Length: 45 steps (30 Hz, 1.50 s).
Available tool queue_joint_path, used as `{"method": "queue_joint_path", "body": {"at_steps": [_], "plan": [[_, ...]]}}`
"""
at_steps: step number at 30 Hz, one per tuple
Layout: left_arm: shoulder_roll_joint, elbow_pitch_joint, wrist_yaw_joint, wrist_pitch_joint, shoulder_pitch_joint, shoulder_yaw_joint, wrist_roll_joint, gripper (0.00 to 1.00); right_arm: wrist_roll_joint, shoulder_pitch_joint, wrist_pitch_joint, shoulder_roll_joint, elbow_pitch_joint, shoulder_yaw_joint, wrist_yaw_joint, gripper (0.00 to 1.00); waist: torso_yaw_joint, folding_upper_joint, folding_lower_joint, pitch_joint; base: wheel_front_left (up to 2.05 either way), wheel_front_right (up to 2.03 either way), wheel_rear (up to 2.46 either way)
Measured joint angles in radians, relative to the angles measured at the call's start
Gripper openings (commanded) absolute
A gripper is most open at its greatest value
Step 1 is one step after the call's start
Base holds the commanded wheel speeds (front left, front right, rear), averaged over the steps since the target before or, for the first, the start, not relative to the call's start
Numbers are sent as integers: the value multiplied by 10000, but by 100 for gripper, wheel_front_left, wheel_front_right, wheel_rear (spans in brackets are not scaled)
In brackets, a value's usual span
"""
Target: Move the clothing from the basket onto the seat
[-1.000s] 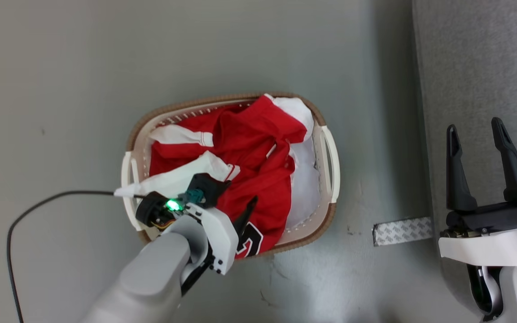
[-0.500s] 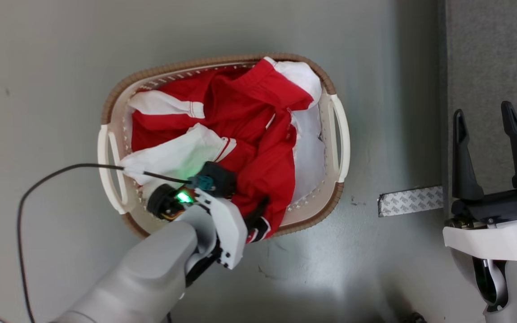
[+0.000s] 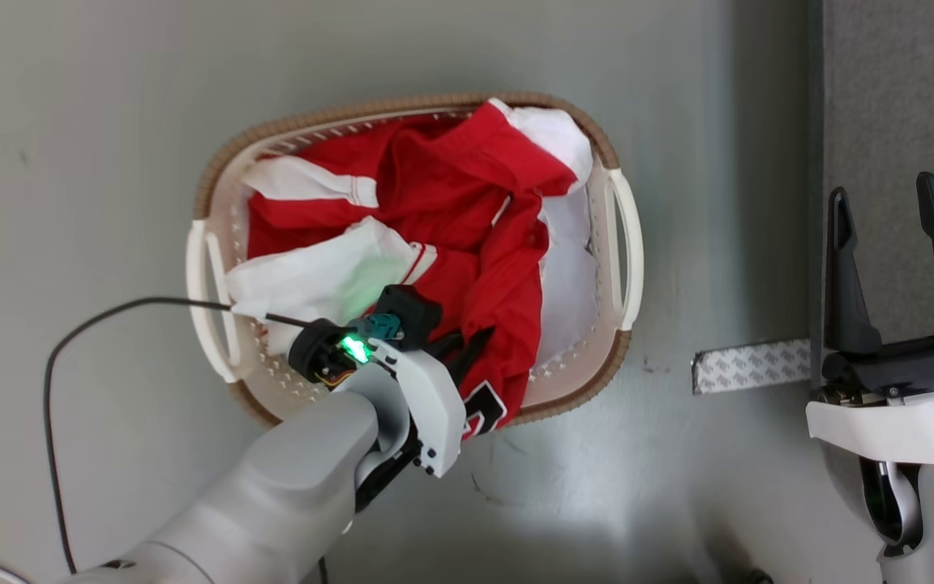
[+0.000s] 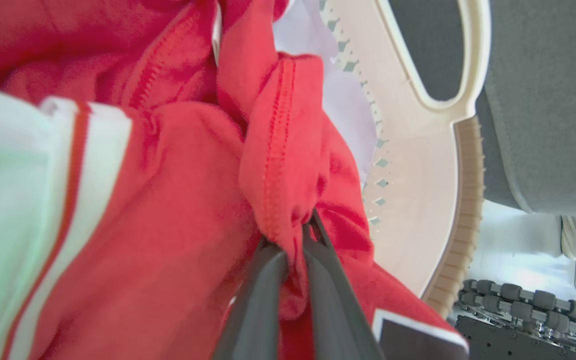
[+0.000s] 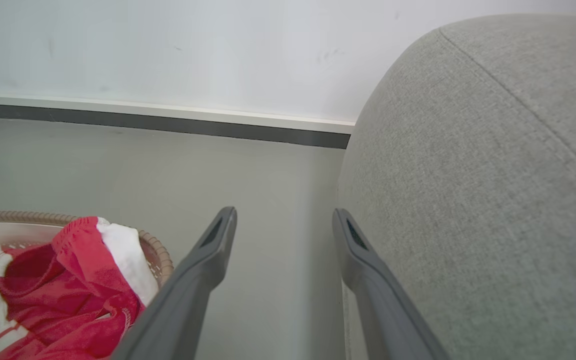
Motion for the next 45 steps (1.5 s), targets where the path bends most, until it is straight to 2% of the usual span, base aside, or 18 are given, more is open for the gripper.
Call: {"method": "queue_joint_path", "body": {"at_steps": [9,23,34,39,45], "plan": [[280,-686,0,-349,683,244,-773,0,265,208,0,-12,489,58,0,100,213,0,-1,-1444,0,0,0],[817,-2663,23,-360,3203,1858,-128,0,709,2188,2,-12,1641,140,0,100,583,0,-4,-5485,0,0,0],[1072,-4274,709,-360,4138,2583,194,0,796,3357,2,-8,1988,104,0,100,864,0,-6,-8160,0,0,0],[1425,-4926,1172,-360,4350,2790,253,0,800,3847,2,-10,2006,-128,0,100,1034,0,-5,-9087,0,0,0],[1845,-5459,1542,-349,4409,3035,253,0,811,4185,2,-10,1992,-184,0,100,1186,1,-4,-9612,0,0,0]]}}
